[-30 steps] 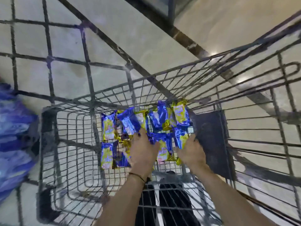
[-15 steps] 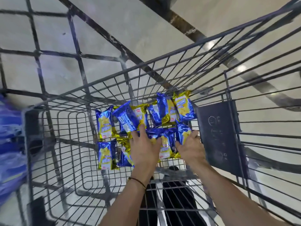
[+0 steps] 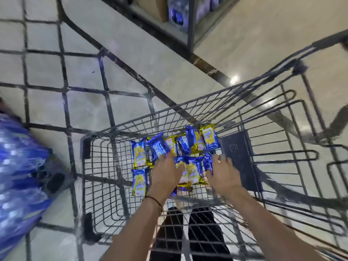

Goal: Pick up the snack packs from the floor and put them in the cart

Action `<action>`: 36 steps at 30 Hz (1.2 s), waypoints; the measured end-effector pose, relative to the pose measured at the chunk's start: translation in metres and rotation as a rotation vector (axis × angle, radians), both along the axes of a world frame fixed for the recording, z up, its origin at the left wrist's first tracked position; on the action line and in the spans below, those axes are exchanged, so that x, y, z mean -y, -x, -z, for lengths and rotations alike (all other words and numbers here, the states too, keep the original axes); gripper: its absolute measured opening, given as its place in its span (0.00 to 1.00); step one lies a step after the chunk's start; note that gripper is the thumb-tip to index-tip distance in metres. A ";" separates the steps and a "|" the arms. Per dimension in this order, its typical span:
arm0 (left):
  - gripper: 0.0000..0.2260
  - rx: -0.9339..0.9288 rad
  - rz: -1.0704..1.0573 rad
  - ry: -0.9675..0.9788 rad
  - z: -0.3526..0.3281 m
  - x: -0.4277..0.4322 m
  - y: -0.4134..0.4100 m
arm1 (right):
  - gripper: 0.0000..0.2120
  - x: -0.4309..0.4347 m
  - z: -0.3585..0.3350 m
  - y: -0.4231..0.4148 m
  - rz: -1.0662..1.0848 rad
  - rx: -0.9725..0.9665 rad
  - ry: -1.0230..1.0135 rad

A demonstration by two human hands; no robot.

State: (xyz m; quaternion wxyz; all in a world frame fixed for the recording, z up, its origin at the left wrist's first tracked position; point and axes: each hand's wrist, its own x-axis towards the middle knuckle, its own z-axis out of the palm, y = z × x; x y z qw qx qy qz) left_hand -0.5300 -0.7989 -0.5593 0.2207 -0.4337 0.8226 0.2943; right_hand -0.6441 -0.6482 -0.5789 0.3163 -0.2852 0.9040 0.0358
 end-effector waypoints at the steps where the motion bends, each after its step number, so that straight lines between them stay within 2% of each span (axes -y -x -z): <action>1: 0.23 0.000 0.048 0.003 -0.012 0.001 -0.001 | 0.27 0.000 -0.014 -0.003 -0.047 -0.021 0.008; 6: 0.18 -0.051 0.255 0.158 -0.076 0.011 -0.013 | 0.24 0.002 -0.091 -0.014 -0.166 -0.183 0.109; 10: 0.13 -0.135 0.369 0.307 -0.132 0.019 -0.030 | 0.27 0.009 -0.153 -0.018 -0.234 -0.250 0.193; 16: 0.19 -0.155 0.449 0.512 -0.207 0.023 -0.064 | 0.25 0.024 -0.234 -0.039 -0.358 -0.360 0.355; 23: 0.21 -0.137 0.261 0.688 -0.268 -0.007 -0.113 | 0.29 0.024 -0.286 -0.057 -0.647 -0.422 0.439; 28: 0.22 -0.057 -0.007 0.755 -0.290 -0.062 -0.164 | 0.28 0.011 -0.307 -0.083 -0.879 -0.428 0.525; 31: 0.21 -0.021 -0.106 0.744 -0.291 -0.106 -0.207 | 0.26 0.006 -0.316 -0.117 -0.963 -0.377 0.545; 36: 0.14 0.059 -0.327 0.753 -0.304 -0.160 -0.300 | 0.26 0.003 -0.325 -0.208 -1.180 -0.276 0.627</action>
